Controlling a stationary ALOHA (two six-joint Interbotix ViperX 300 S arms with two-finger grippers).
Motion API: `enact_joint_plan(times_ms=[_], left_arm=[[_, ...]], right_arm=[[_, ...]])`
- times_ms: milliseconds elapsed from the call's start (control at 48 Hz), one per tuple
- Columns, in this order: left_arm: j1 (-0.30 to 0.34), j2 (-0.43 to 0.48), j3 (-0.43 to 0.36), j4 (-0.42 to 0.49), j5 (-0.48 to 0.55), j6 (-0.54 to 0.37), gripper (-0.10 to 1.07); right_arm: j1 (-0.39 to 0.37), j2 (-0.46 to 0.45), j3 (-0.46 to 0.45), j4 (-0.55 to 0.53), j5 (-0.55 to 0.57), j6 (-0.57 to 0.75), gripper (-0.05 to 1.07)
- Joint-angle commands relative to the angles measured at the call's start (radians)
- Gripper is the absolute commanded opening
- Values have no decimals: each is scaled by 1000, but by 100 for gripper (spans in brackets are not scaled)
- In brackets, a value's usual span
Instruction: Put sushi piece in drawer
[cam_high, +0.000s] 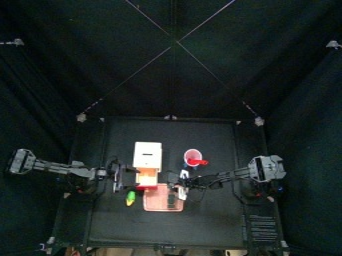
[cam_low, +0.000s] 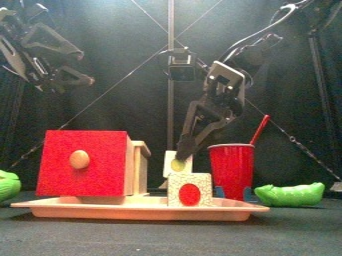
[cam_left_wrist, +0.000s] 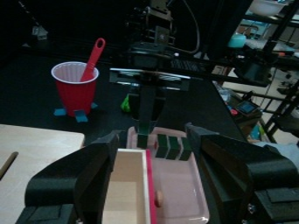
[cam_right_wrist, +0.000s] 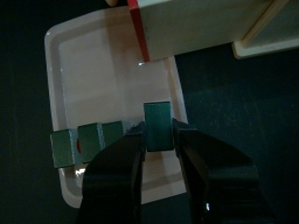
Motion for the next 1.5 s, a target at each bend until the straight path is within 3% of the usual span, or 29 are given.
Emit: enact_joint_plan(times_ms=[0, 396, 667, 1167, 1479], left_arm=[[0, 2, -12, 0, -9, 0, 96], [-2, 2, -9, 0, -9, 0, 96], [0, 2, -9, 0, -9, 2, 96], [-2, 2, -8, 0, -9, 2, 96], [0, 0, -6, 0, -9, 2, 96]], right_arm=[[-5, -46, -40, -2, -3, -2, 60], [-43, -87, -152, -71, -89, -2, 60], [-71, -17, -218, -86, -209, -2, 60], [-80, 117, -296, -109, -210, -2, 61], [-81, 126, -295, -107, -210, 0, 75]])
